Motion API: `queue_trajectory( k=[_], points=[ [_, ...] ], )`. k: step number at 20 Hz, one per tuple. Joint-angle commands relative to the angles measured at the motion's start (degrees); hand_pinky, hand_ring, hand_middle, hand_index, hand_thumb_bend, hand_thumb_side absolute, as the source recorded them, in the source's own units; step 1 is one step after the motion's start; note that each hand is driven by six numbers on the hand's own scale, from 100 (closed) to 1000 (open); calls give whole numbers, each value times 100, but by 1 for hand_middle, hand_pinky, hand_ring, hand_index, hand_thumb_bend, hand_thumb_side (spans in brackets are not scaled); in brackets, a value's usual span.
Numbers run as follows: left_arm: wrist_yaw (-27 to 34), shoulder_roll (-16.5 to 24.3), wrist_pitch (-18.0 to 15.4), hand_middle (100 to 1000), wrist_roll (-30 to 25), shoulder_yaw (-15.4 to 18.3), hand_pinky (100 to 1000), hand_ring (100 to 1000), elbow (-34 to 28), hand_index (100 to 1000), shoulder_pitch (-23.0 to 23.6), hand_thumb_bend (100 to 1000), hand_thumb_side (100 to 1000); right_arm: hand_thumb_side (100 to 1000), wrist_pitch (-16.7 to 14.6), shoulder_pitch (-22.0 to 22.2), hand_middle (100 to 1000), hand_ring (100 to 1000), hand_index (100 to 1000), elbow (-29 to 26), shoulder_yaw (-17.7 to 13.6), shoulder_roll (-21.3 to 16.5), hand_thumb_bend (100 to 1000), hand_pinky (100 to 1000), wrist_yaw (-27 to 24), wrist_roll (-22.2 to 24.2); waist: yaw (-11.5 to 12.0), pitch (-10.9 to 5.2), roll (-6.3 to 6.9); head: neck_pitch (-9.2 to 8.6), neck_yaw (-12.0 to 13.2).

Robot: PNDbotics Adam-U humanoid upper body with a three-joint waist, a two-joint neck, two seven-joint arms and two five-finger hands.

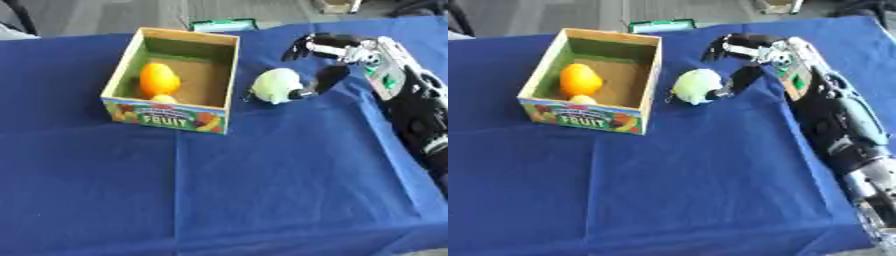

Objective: Pick up objects on the table and place them in the box.

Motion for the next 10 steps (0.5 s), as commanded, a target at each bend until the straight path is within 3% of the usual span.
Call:
queue_trajectory(
  k=[1,10],
  points=[
    [9,116,-1,591,13,45,735,518,-93,668,-57,100,658,460,22,-67,746,794,829,48,-68,-20,562,791,174,-77,10,-75,9,28,6],
    [16,111,1,591,14,45,735,520,-85,668,-58,100,659,449,308,-55,712,770,804,205,-136,197,544,775,638,-757,4,-64,32,28,-14]
  ],
)
